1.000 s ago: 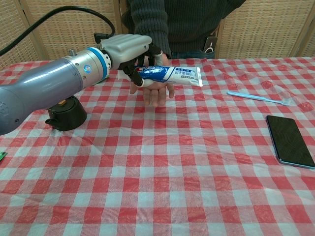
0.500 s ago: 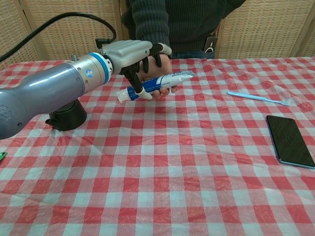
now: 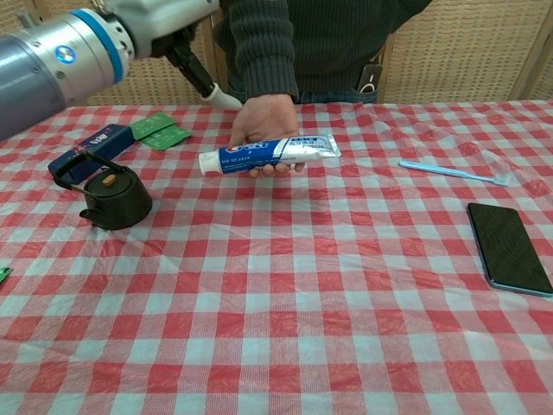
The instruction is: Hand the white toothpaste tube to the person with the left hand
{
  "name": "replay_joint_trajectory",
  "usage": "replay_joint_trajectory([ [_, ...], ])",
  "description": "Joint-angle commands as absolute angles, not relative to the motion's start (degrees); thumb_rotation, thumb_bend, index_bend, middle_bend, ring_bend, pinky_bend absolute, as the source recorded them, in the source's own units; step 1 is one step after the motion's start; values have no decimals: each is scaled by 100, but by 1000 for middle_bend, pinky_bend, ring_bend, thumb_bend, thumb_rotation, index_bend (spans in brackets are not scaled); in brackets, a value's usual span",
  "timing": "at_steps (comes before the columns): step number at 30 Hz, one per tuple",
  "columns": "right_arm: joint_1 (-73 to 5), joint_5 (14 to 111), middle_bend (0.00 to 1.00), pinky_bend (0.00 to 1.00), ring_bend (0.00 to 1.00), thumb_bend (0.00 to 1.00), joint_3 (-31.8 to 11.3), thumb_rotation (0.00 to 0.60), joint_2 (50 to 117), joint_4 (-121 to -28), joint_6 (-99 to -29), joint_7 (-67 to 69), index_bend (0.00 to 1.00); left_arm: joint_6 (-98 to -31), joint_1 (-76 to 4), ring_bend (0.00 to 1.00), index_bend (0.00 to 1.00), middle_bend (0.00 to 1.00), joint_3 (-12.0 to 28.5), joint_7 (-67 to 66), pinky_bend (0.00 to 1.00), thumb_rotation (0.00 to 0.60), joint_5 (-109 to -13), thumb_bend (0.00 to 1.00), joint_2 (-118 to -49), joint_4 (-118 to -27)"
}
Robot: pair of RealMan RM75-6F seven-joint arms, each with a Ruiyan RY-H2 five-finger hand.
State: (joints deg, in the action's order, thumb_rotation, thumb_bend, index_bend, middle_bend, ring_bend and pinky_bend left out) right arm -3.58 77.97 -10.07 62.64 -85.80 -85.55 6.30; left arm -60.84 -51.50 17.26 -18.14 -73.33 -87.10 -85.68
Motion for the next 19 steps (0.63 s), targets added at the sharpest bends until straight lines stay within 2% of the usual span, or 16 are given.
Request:
replay_joint_trajectory([
  [1,-355,7813,0,0,0,0,-1000,600,6262,-8592,-8563,631,29,-6441,-4764,0,0,0,1534,-1775,0,600,-7577,0,-8180,-9039],
  [4,-352,7853,0,0,0,0,-982,600,6257,-8620,-8577,631,29,-6821,-4312,0,0,0,1306,-1744,0,600,-7672,0,-7712,-9413],
  [9,-343,7970,0,0,0,0,-932,600,6252,-8680,-8622,634,29,-7885,-3111,0,0,0,753,-1754,0,600,-7561,0,-6961,-9929],
  [13,-347,8017,0,0,0,0,-912,600,6245,-8703,-8625,644,29,-8337,-2536,0,0,0,498,-1870,0,600,-7388,0,-6628,-10162],
  [19,-350,8094,0,0,0,0,-882,600,6221,-8736,-8633,711,29,-8755,-1793,0,0,0,159,-1149,0,600,-7478,0,-6235,-10155],
])
